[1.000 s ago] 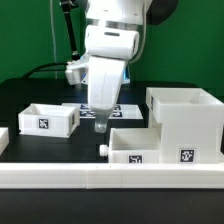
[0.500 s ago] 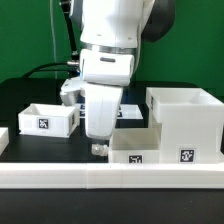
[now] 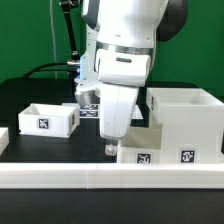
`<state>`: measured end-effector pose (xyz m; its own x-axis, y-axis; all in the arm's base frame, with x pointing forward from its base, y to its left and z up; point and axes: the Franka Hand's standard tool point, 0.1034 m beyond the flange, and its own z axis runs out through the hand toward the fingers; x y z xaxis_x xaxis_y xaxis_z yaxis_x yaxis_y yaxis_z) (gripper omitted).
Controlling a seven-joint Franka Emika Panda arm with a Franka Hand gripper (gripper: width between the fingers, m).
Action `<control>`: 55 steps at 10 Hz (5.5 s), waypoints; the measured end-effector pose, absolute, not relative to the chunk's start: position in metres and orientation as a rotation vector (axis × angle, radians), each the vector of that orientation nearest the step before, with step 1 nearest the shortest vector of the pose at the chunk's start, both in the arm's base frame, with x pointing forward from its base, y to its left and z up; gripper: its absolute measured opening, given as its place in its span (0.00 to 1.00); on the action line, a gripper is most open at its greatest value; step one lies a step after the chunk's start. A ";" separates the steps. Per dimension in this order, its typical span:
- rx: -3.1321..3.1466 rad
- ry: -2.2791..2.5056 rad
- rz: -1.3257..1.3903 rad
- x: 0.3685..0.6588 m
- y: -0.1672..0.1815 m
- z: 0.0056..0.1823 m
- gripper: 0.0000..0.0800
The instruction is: Assemble drawer
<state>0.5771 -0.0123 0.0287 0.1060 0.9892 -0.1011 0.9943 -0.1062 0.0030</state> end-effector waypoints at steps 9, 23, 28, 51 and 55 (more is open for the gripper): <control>2.177 2.182 -0.176 0.589 -0.011 0.032 0.81; 2.281 2.254 -0.014 0.591 -0.004 0.034 0.81; 2.246 2.262 -0.023 0.591 0.009 0.032 0.81; 2.389 1.974 0.091 0.548 -0.060 0.080 0.81; 2.429 1.924 0.087 0.532 -0.073 0.080 0.81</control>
Offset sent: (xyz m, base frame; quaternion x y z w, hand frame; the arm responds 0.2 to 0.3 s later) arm 0.0000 0.0000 0.0000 0.0000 0.0000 0.0000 1.0000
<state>0.5317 -0.0726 0.0802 0.2285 0.9734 0.0181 0.9710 -0.2292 0.0679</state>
